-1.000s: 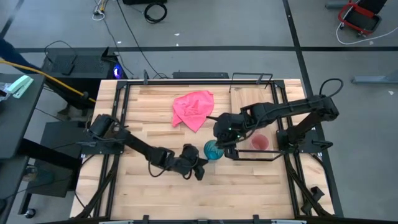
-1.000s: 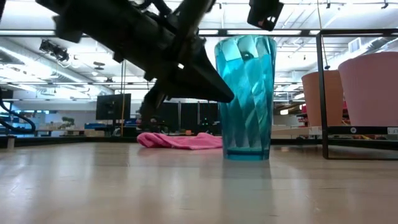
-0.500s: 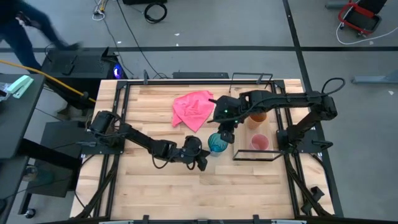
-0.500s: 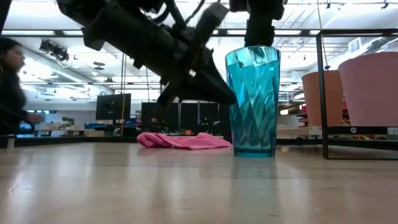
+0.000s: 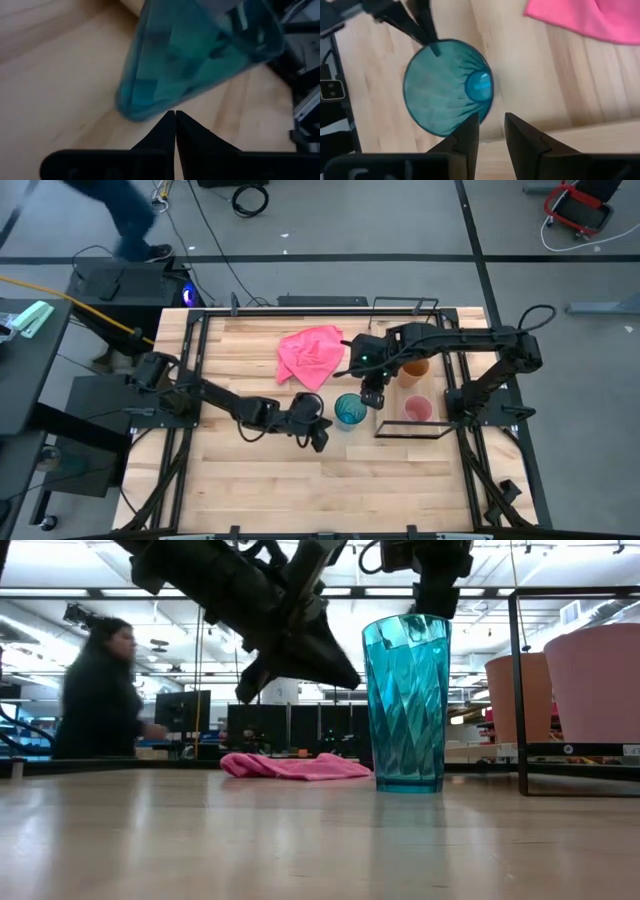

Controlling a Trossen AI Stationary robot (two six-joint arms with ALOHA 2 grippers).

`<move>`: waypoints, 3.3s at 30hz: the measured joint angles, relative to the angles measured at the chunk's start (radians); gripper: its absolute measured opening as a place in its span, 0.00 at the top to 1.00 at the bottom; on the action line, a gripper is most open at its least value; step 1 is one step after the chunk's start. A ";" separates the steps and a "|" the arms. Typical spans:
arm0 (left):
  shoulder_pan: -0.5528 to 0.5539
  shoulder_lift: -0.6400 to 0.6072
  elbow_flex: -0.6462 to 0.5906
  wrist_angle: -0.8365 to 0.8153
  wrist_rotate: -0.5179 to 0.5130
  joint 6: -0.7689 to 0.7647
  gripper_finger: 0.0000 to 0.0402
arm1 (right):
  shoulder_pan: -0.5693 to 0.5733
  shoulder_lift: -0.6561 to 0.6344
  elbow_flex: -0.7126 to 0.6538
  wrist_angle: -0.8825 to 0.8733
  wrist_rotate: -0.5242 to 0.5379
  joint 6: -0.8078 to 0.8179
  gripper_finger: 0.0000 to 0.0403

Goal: Stack small to large cups/mugs on shelf
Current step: Put the blue glass cup on the shelf

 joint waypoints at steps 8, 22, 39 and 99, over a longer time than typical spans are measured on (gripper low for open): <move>0.021 -0.062 0.001 -0.174 0.006 -0.002 0.95 | 0.000 0.000 0.000 0.036 0.027 0.036 0.69; 0.061 -0.116 0.002 -0.237 0.010 0.017 0.94 | 0.044 0.043 -0.047 0.090 0.041 0.034 0.69; 0.062 -0.116 0.002 -0.260 0.009 0.021 0.94 | 0.036 0.081 -0.047 0.121 0.076 0.026 0.69; 0.061 -0.115 0.002 -0.258 -0.006 0.021 0.95 | -0.016 0.087 0.269 -0.200 0.225 -0.100 0.98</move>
